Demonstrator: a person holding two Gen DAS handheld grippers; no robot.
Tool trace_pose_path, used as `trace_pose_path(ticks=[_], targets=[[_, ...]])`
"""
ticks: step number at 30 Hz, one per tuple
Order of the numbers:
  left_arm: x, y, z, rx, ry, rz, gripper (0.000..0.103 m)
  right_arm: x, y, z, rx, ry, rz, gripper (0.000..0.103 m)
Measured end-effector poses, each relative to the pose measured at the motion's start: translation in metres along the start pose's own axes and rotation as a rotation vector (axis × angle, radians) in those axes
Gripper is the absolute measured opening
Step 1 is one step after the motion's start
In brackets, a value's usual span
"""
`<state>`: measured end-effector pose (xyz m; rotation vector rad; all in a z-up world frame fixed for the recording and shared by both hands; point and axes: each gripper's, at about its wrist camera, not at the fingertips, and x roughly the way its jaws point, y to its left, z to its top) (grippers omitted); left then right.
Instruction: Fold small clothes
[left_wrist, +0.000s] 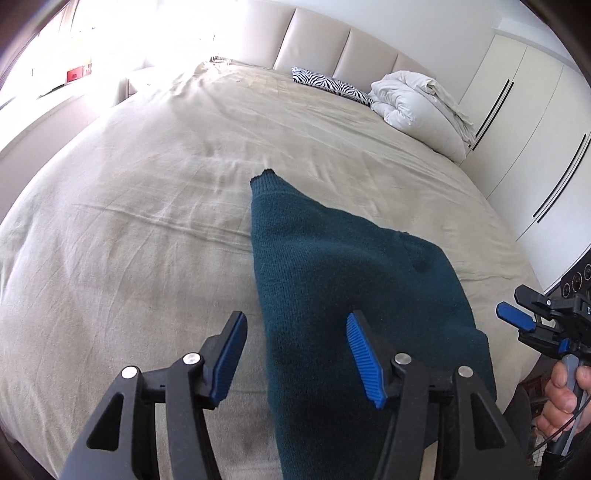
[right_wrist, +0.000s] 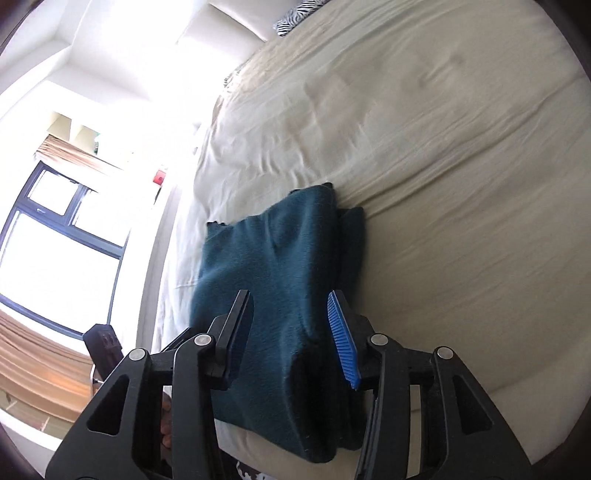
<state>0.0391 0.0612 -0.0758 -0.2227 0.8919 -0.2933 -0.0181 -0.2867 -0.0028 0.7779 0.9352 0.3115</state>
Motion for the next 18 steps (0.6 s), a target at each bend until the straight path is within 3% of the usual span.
trace_pose_path(ticks=[4,7,9,10,11,16,18], targets=[[-0.006,-0.019,-0.005,0.066,-0.012,-0.040,0.060,0.007,0.024,-0.018,-0.063,0.088,0.152,0.041],[0.016,-0.024,-0.019,0.089,0.043,-0.019,0.060,0.046,0.002,-0.028,0.049,0.147,0.114,0.039],[0.025,-0.022,-0.027,0.095,0.059,0.003,0.060,0.063,-0.032,-0.034,0.153,0.155,0.129,0.024],[0.026,-0.020,-0.028,0.097,0.057,0.006,0.060,0.065,-0.043,-0.037,0.186,0.140,0.161,0.011],[0.026,-0.018,-0.028,0.090,0.054,0.002,0.061,0.063,-0.049,-0.040,0.212,0.134,0.178,0.008],[0.016,-0.015,-0.025,0.064,0.038,-0.004,0.061,0.042,-0.022,-0.041,0.118,0.134,0.157,0.014],[0.015,-0.018,-0.028,0.072,0.031,-0.002,0.061,0.030,-0.005,-0.040,0.072,0.152,0.202,0.015]])
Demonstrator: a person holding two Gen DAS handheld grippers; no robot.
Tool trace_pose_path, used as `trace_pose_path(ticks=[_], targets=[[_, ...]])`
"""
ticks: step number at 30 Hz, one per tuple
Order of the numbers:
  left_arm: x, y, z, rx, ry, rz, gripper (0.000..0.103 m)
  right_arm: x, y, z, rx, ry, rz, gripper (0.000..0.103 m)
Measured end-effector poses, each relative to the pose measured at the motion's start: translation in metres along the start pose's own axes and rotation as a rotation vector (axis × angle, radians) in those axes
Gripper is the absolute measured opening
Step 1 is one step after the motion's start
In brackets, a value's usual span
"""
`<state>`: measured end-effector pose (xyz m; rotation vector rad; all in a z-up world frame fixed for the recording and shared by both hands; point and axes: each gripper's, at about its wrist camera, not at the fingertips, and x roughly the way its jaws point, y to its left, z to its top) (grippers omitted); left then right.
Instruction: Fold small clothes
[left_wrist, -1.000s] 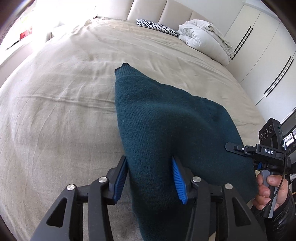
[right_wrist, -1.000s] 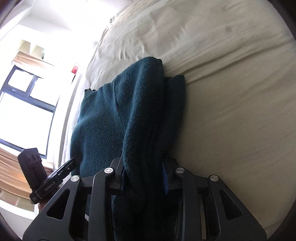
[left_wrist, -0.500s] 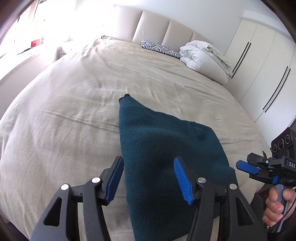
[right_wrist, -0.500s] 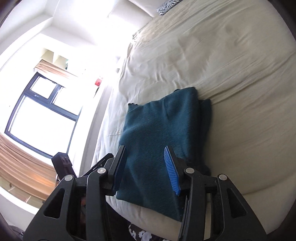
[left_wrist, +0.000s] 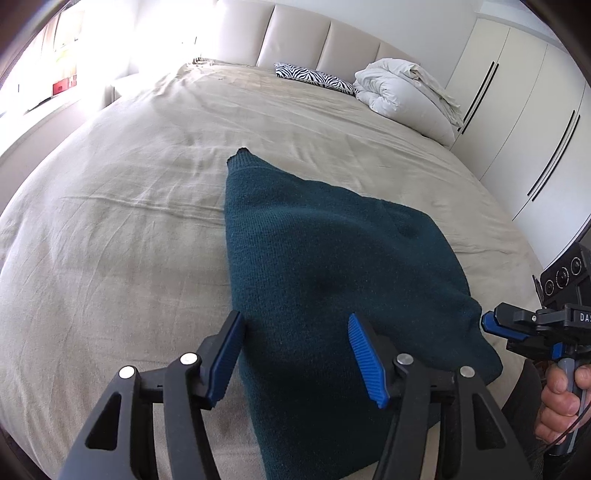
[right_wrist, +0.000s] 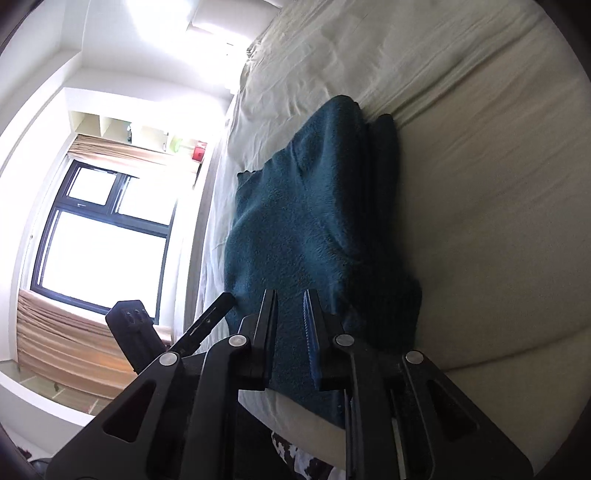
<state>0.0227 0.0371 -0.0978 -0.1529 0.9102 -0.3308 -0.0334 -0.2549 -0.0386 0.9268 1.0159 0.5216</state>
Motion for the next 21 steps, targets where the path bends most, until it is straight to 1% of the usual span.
trace_pose_path(ticks=[2,3,4,5,6,7,8,9,10,11,12,13,14,15,16,17,19,20,21], targets=[[0.002,-0.003,-0.003,0.010,-0.001,0.015,0.061,-0.001,0.015,-0.007,-0.049,0.019,0.031,0.015],[0.002,-0.005,-0.005,0.015,-0.007,0.022,0.061,0.000,0.016,-0.013,-0.059,0.031,0.031,0.016],[0.000,-0.006,-0.006,0.018,-0.014,0.024,0.061,0.004,0.012,-0.018,-0.056,0.048,0.019,0.016],[-0.001,-0.006,-0.006,0.020,-0.019,0.019,0.061,0.011,0.003,-0.022,-0.044,0.066,-0.018,0.016],[-0.005,-0.007,-0.006,0.025,-0.027,0.017,0.061,0.017,-0.009,-0.025,-0.026,0.073,-0.088,0.016],[-0.009,-0.009,-0.006,0.033,-0.041,0.019,0.061,0.020,-0.021,-0.030,-0.009,0.066,-0.101,0.015],[-0.016,-0.010,-0.005,0.046,-0.062,0.024,0.062,0.018,-0.027,-0.034,0.011,0.043,-0.054,0.015],[-0.024,-0.011,-0.005,0.059,-0.089,0.036,0.065,0.013,-0.027,-0.036,0.018,0.028,-0.042,0.015],[-0.033,-0.013,-0.004,0.073,-0.118,0.057,0.067,0.009,-0.022,-0.036,-0.005,0.022,-0.053,0.016],[-0.043,-0.016,-0.002,0.089,-0.154,0.082,0.074,0.005,-0.013,-0.036,-0.045,0.014,-0.080,0.016],[-0.055,-0.019,0.000,0.110,-0.202,0.108,0.084,-0.001,-0.004,-0.034,-0.081,-0.003,-0.104,0.017],[-0.068,-0.023,0.001,0.131,-0.260,0.142,0.090,-0.007,0.006,-0.033,-0.117,-0.028,-0.111,0.018],[-0.083,-0.028,0.002,0.146,-0.322,0.181,0.103,-0.016,0.018,-0.033,-0.152,-0.060,-0.117,0.018],[-0.098,-0.032,0.003,0.157,-0.388,0.214,0.103,-0.024,0.032,-0.034,-0.192,-0.100,-0.133,0.018],[-0.113,-0.036,0.005,0.171,-0.445,0.232,0.103,-0.032,0.046,-0.034,-0.240,-0.146,-0.160,0.022],[-0.125,-0.040,0.006,0.185,-0.488,0.249,0.103,-0.042,0.061,-0.035,-0.297,-0.197,-0.202,0.027],[-0.147,-0.046,0.011,0.186,-0.549,0.309,0.103,-0.058,0.093,-0.041,-0.414,-0.326,-0.311,0.032],[-0.158,-0.047,0.013,0.182,-0.573,0.338,0.103,-0.067,0.107,-0.043,-0.460,-0.389,-0.336,0.045],[-0.168,-0.049,0.015,0.180,-0.600,0.361,0.103,-0.076,0.119,-0.048,-0.495,-0.448,-0.342,0.054]])
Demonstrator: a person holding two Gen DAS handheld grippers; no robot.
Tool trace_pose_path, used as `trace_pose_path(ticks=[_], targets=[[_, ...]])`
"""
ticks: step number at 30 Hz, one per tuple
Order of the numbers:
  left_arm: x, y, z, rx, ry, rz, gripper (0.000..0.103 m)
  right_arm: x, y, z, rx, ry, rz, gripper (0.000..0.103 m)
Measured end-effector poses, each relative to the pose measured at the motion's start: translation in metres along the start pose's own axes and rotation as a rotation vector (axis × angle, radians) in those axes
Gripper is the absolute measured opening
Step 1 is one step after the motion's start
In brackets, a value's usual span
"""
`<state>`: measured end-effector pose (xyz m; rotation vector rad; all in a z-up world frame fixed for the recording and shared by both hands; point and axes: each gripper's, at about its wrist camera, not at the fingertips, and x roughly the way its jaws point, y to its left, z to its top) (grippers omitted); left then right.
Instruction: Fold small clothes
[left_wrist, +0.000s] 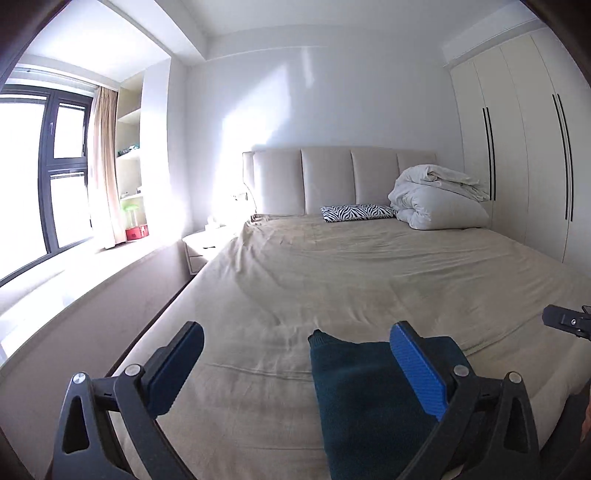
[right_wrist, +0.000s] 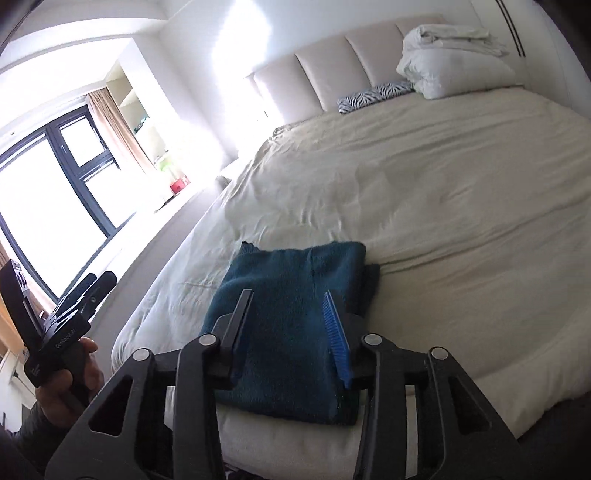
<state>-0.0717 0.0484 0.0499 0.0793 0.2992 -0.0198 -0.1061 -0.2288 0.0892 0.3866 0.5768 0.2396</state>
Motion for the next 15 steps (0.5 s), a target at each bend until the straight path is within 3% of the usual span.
trace_pose_path(ticks=[2,4,6,8,11,15], targets=[[-0.018,0.005,0.011,-0.006,-0.076,0.042,0.103,-0.027,0.013,0.011,-0.046,-0.137,-0.036,0.088],[-0.034,0.010,0.019,-0.019,-0.130,0.057,0.103,-0.048,0.030,0.018,-0.099,-0.257,-0.097,0.103],[-0.045,0.015,0.024,-0.030,-0.156,0.026,0.103,-0.059,0.043,0.032,-0.167,-0.335,-0.191,0.103],[-0.050,0.014,0.025,-0.014,-0.140,0.038,0.103,-0.067,0.061,0.034,-0.249,-0.356,-0.242,0.103],[-0.050,0.007,0.019,0.014,-0.087,0.048,0.103,-0.075,0.077,0.034,-0.303,-0.331,-0.244,0.103],[-0.041,-0.006,0.010,0.014,0.025,-0.011,0.103,-0.084,0.087,0.027,-0.273,-0.286,-0.250,0.103]])
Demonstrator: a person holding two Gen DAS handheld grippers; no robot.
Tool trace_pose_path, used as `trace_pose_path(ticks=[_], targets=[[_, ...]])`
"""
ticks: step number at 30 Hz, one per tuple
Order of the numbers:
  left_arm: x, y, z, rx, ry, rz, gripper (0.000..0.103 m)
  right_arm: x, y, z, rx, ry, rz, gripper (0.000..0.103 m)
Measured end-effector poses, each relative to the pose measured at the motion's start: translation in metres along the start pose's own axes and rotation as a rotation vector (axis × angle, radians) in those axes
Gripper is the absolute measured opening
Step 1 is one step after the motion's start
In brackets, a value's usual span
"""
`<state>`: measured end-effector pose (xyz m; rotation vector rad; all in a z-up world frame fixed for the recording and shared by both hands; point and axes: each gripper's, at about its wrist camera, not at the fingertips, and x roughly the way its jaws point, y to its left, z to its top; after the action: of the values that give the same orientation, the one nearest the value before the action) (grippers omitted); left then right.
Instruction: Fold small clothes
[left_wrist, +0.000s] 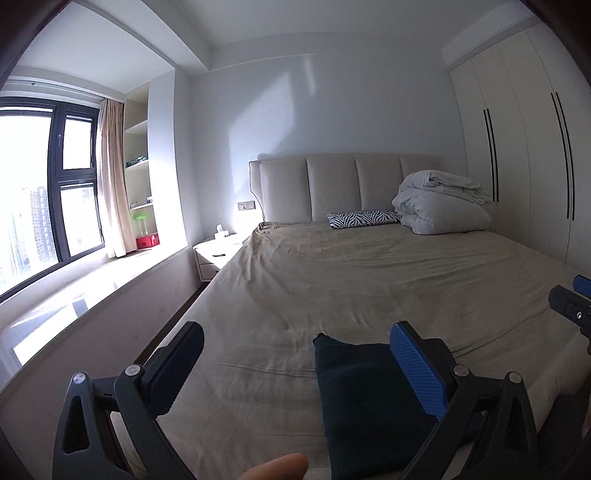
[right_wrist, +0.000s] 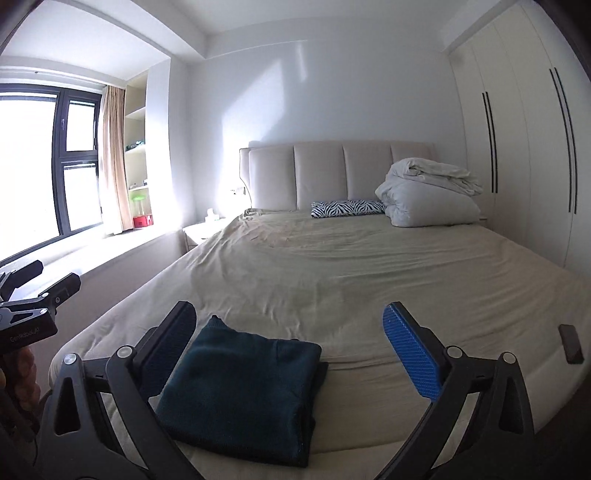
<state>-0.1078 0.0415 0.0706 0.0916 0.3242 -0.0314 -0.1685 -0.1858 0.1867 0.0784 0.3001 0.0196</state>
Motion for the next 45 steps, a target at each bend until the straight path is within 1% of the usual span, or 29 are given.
trace_pose_path(ticks=[2,5,8,10,13,17,23,28,45], targets=[[0.006,-0.007,-0.005,0.003,0.052,-0.045,0.103,-0.004,-0.003,-0.007,0.023,0.040,-0.009,0.103],[0.025,-0.015,-0.016,0.005,0.181,-0.047,0.103,0.006,-0.009,-0.013,0.050,0.129,-0.050,0.103],[0.038,-0.013,-0.034,-0.056,0.291,-0.067,0.103,0.018,-0.017,-0.024,0.076,0.229,-0.097,0.103],[0.046,-0.011,-0.044,-0.078,0.341,-0.062,0.103,0.026,-0.021,-0.031,0.101,0.270,-0.129,0.103],[0.048,-0.011,-0.050,-0.082,0.362,-0.049,0.103,0.036,-0.024,-0.040,0.115,0.316,-0.139,0.103],[0.052,-0.010,-0.056,-0.082,0.385,-0.051,0.103,0.045,-0.017,-0.049,0.068,0.369,-0.163,0.103],[0.059,-0.011,-0.061,-0.070,0.413,-0.040,0.103,0.057,-0.009,-0.064,0.050,0.440,-0.151,0.103],[0.063,-0.011,-0.066,-0.066,0.432,-0.040,0.103,0.059,0.000,-0.069,0.020,0.451,-0.143,0.103],[0.069,-0.010,-0.071,-0.068,0.458,-0.037,0.103,0.071,0.009,-0.079,0.023,0.487,-0.132,0.103]])
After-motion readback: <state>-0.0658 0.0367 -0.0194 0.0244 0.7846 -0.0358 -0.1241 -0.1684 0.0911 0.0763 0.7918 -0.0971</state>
